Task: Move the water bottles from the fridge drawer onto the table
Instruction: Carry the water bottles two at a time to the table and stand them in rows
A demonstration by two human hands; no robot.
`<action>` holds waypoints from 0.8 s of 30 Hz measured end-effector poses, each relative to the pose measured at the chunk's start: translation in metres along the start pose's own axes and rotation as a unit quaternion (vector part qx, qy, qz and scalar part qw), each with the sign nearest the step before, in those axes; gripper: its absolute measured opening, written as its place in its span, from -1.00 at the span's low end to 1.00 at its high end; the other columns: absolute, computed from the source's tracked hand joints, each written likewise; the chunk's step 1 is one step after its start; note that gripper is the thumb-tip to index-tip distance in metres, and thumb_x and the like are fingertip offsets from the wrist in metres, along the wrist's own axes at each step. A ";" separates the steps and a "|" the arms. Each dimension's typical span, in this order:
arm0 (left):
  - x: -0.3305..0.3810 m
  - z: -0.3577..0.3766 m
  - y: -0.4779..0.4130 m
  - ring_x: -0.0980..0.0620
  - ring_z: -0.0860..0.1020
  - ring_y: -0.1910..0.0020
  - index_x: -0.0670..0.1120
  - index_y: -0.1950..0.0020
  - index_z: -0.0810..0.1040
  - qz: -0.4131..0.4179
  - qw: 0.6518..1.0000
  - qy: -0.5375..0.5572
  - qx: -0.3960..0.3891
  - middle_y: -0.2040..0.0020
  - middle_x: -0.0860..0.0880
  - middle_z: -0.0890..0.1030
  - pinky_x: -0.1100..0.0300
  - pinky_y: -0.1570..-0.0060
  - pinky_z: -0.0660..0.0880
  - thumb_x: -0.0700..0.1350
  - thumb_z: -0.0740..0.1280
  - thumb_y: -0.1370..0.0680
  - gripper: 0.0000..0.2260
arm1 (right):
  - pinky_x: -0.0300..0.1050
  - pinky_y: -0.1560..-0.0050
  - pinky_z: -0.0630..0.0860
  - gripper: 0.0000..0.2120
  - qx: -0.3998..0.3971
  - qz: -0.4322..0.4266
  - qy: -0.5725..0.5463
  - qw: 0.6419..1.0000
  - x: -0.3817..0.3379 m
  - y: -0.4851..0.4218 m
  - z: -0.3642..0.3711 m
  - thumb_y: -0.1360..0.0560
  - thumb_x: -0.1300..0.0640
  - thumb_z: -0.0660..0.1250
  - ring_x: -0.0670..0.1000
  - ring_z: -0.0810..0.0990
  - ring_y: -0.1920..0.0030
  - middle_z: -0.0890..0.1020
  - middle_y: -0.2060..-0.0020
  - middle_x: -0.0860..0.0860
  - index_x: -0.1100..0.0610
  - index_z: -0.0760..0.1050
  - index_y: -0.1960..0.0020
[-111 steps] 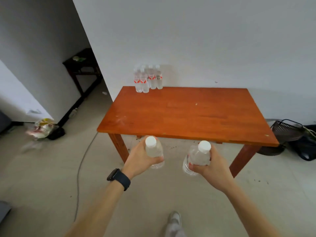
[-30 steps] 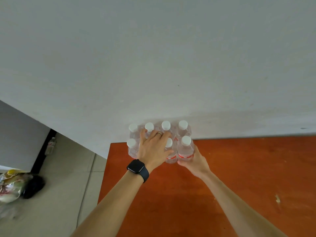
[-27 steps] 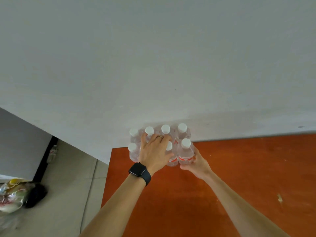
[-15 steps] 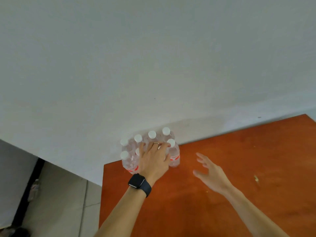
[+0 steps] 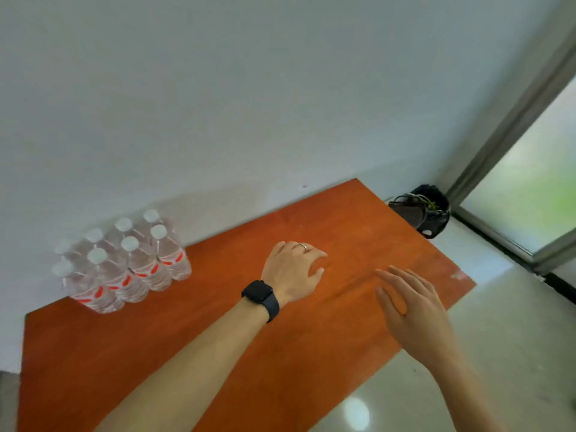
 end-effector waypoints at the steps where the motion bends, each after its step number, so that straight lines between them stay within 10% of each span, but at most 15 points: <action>1: 0.029 0.007 -0.004 0.06 0.37 -0.43 0.21 -0.41 0.46 0.021 1.000 0.003 -0.004 -0.42 0.11 0.48 -0.01 -0.51 0.13 0.17 0.16 -0.63 -0.64 | 0.04 -0.45 0.26 -0.58 0.013 0.017 0.009 1.000 0.020 0.014 -0.015 -0.59 -0.19 0.16 0.04 0.27 -0.49 0.45 -0.42 -0.13 -0.17 0.45 -0.41; 24: 0.691 0.141 0.032 0.03 0.29 -0.49 0.25 -0.48 0.37 0.454 0.889 0.029 -0.040 -0.49 0.10 0.40 -0.04 -0.54 0.04 0.25 0.16 -0.62 -0.58 | -0.03 -0.50 0.16 -0.60 0.292 0.367 0.060 0.881 0.420 0.396 -0.317 -0.62 -0.14 0.19 0.03 0.25 -0.49 0.45 -0.42 -0.13 -0.15 0.42 -0.44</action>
Point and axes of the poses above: each hand's wrist, its own y-axis away from the middle knuckle, its own z-axis out of the palm, x = y × z, the point moved 1 cm from there along -y, towards the middle knuckle
